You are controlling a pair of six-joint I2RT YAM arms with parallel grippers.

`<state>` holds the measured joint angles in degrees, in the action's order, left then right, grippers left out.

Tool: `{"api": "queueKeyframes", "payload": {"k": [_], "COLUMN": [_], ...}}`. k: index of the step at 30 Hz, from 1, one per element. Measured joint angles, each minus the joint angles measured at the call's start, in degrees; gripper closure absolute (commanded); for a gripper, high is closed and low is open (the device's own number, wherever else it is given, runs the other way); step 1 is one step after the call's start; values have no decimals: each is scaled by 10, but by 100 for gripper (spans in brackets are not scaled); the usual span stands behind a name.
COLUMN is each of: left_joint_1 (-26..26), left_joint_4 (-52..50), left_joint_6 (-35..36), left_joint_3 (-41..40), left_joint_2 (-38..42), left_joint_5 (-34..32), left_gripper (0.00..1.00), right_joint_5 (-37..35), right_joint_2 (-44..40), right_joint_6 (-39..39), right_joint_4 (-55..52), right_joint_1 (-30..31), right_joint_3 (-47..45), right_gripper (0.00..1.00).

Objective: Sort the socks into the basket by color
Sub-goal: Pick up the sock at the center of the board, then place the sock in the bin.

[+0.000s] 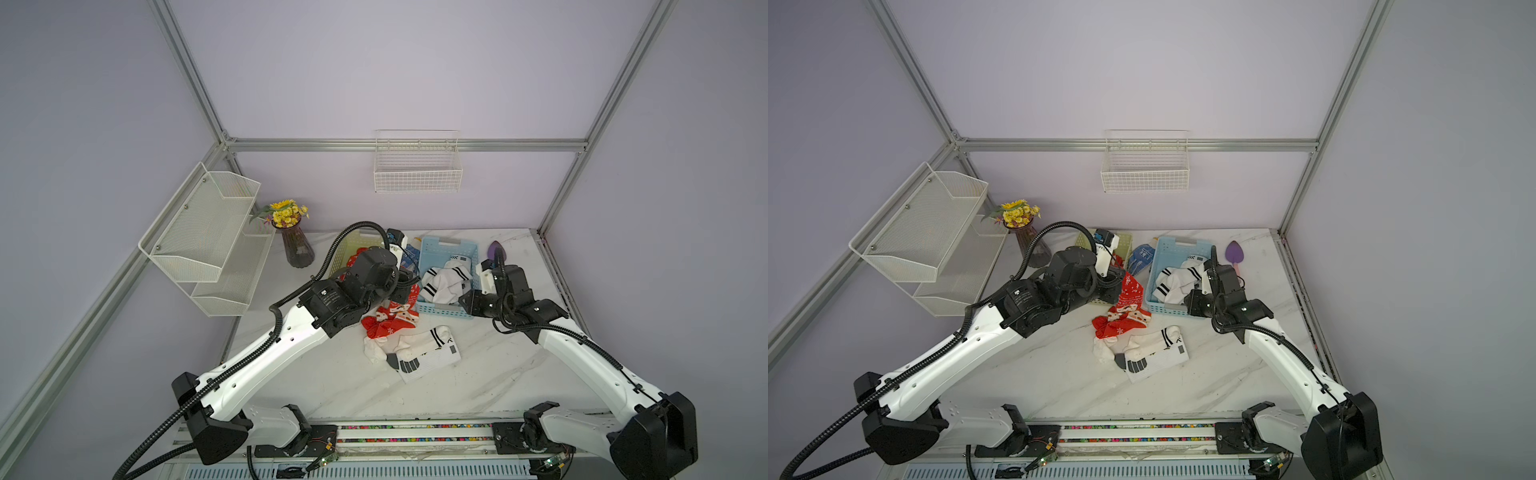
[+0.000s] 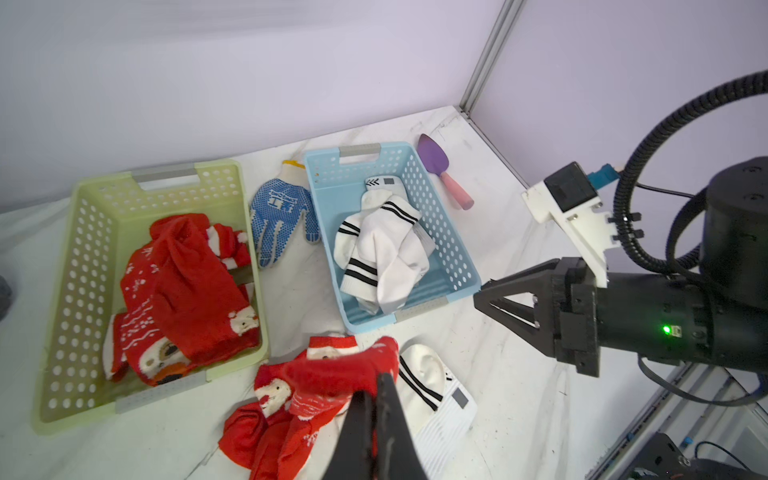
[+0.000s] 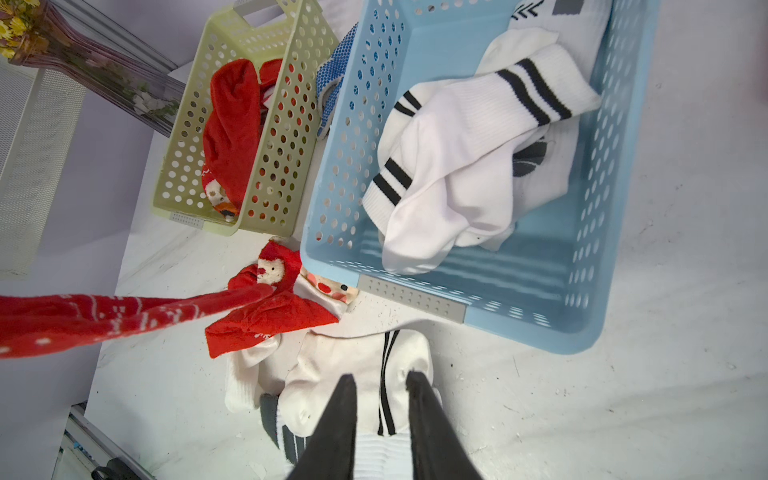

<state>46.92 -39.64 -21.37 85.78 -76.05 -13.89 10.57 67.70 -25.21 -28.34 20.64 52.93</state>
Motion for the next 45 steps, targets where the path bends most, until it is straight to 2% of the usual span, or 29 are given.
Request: {"api": "queueKeyframes", "payload": {"k": [27, 36, 45], "left_joint_1": [-193, -231, -243], "left_joint_4": [-3, -1, 6], "left_joint_6": [103, 106, 106], "left_joint_3": [75, 79, 78], "left_joint_2": [-42, -91, -94], "left_joint_5": [66, 98, 114], "left_gripper": [100, 100, 100], "right_joint_5": [4, 5, 5], "right_joint_2": [16, 21, 23], "right_joint_6": [0, 0, 0], "right_joint_4": [0, 0, 0], "right_joint_1": [0, 0, 1], "right_joint_3": [27, 30, 30], "right_gripper": [74, 74, 74]}}
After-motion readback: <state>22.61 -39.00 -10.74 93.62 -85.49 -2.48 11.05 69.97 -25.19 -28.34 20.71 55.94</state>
